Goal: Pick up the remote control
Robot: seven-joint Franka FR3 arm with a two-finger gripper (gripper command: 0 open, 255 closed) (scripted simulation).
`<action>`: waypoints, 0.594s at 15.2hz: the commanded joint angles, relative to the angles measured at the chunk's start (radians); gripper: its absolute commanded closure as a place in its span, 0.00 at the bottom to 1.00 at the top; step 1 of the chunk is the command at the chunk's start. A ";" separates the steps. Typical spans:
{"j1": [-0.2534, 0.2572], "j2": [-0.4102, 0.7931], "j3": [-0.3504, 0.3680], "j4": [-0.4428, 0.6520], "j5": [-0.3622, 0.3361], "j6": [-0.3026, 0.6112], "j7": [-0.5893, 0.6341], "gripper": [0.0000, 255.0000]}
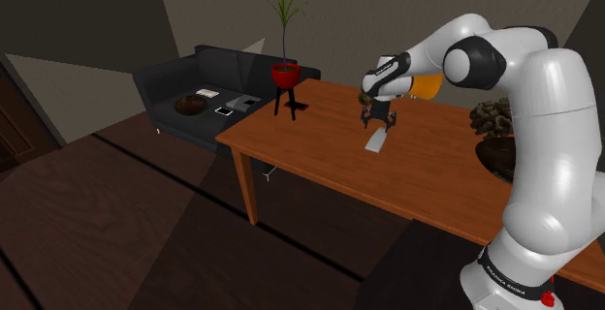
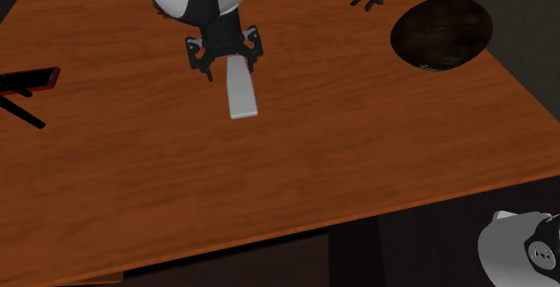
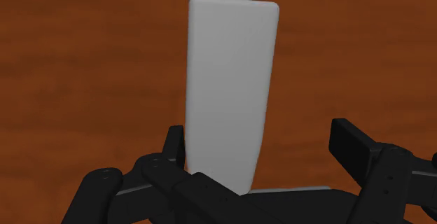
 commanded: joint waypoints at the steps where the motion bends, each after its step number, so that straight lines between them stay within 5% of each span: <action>1: -0.019 0.052 -0.012 0.045 0.013 -0.001 0.026 0.00; 9: -0.039 0.137 -0.009 0.074 0.034 0.049 0.032 0.00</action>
